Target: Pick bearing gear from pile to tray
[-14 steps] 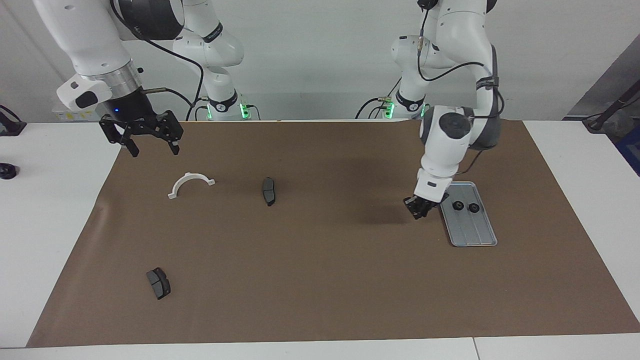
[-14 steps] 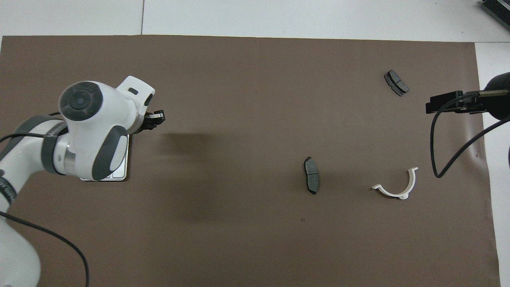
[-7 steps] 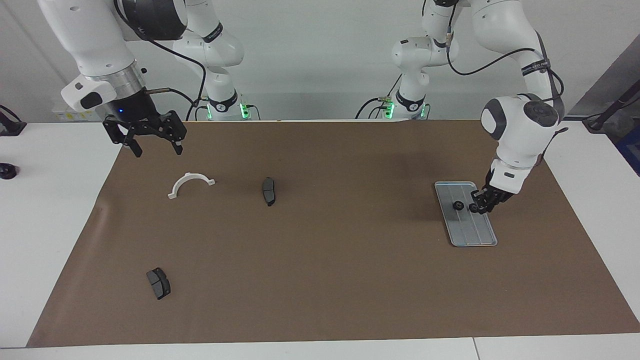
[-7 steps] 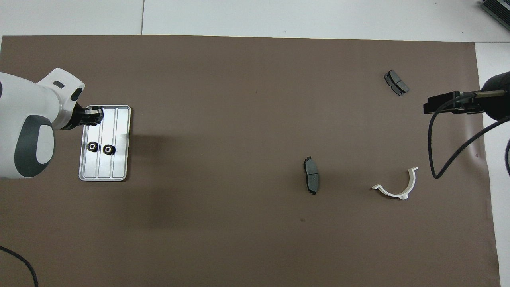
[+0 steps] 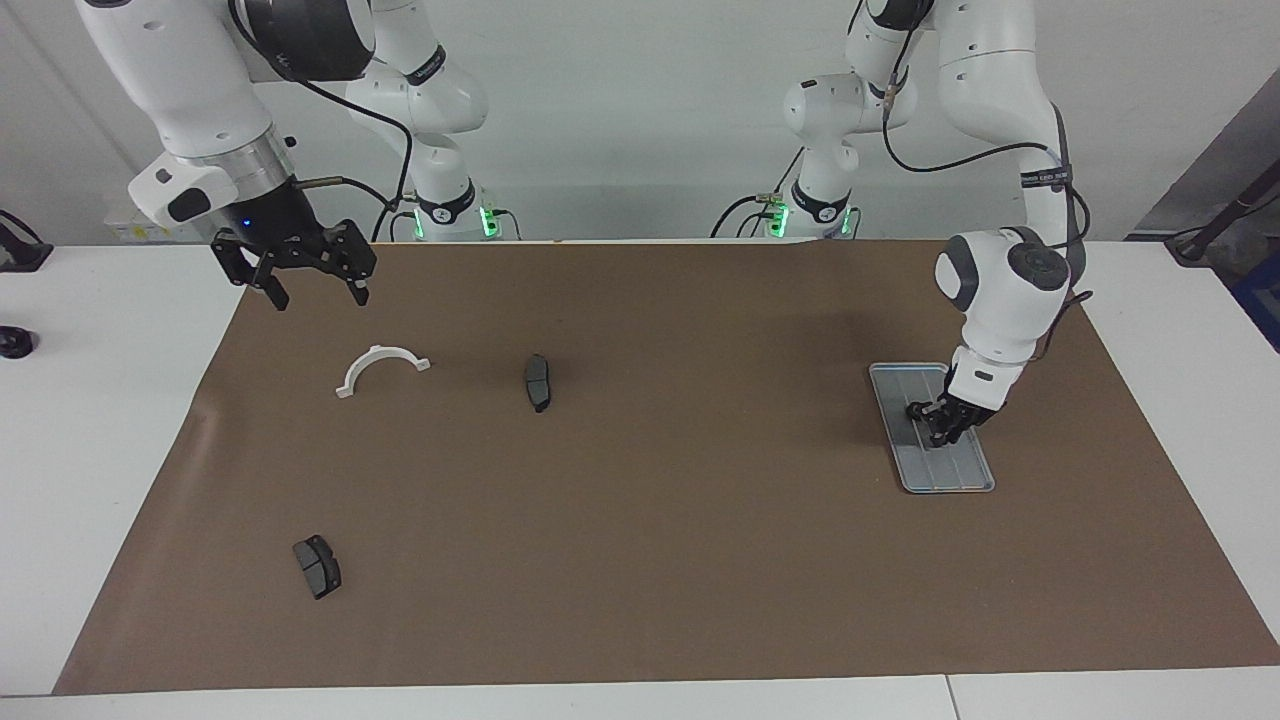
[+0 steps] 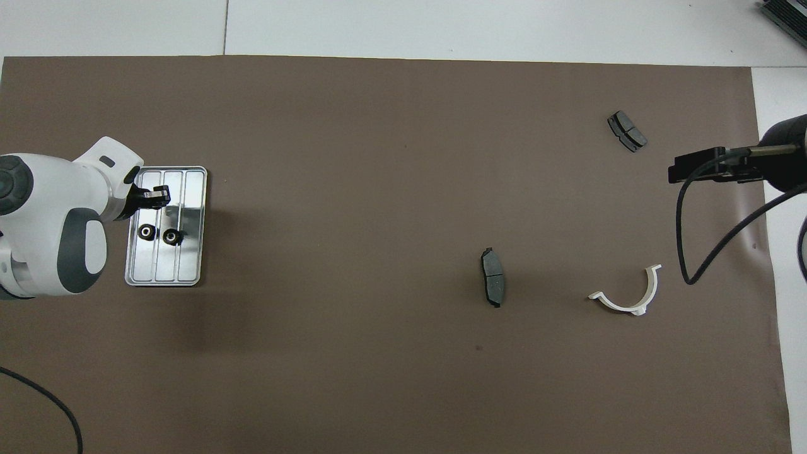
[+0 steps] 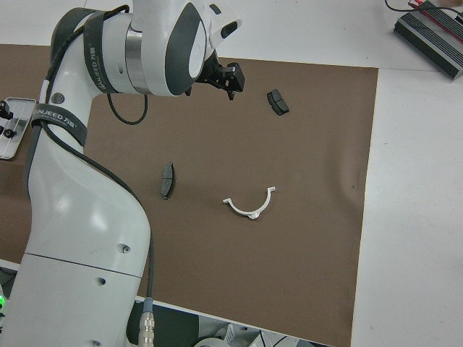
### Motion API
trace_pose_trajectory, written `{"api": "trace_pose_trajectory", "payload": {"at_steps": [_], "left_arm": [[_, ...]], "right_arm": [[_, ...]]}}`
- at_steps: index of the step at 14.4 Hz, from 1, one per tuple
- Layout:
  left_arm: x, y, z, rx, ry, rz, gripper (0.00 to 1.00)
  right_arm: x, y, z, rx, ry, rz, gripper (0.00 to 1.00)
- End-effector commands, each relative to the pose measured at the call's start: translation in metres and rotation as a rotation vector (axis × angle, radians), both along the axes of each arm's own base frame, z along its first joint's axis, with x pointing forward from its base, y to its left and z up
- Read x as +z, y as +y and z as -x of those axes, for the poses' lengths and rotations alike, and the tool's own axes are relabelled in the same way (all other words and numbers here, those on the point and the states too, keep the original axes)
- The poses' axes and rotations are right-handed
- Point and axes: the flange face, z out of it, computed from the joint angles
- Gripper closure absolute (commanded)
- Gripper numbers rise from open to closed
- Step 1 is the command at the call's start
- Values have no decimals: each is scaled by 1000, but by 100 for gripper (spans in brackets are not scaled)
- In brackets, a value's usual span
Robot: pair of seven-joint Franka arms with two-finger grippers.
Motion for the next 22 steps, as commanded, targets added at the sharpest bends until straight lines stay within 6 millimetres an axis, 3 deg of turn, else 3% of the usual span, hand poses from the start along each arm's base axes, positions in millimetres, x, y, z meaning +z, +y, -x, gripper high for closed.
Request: {"api": "trace_pose_trajectory", "payload": {"at_steps": [1, 3, 8, 10, 13, 17, 21, 22], "left_arm": [[7, -2, -6, -10, -35, 4, 0], [23, -8, -11, -18, -39, 3, 0], [111, -13, -3, -114, 49, -30, 0], [139, -37, 2, -165, 121, -40, 0], [185, -52, 27, -192, 148, -48, 0], [251, -44, 44, -185, 187, -38, 0], [276, -47, 57, -184, 216, -5, 0], [279, -56, 62, -200, 215, -3, 0]], "right_arm": [[1, -3, 9, 25, 17, -10, 0], [1, -3, 9, 25, 17, -10, 0], [1, -6, 9, 22, 17, -10, 0], [1, -6, 9, 20, 17, -10, 0], [1, -6, 9, 20, 17, -10, 0], [1, -5, 9, 22, 17, -10, 0], [1, -5, 9, 22, 17, -10, 0], [1, -6, 9, 20, 17, -10, 0]]}}
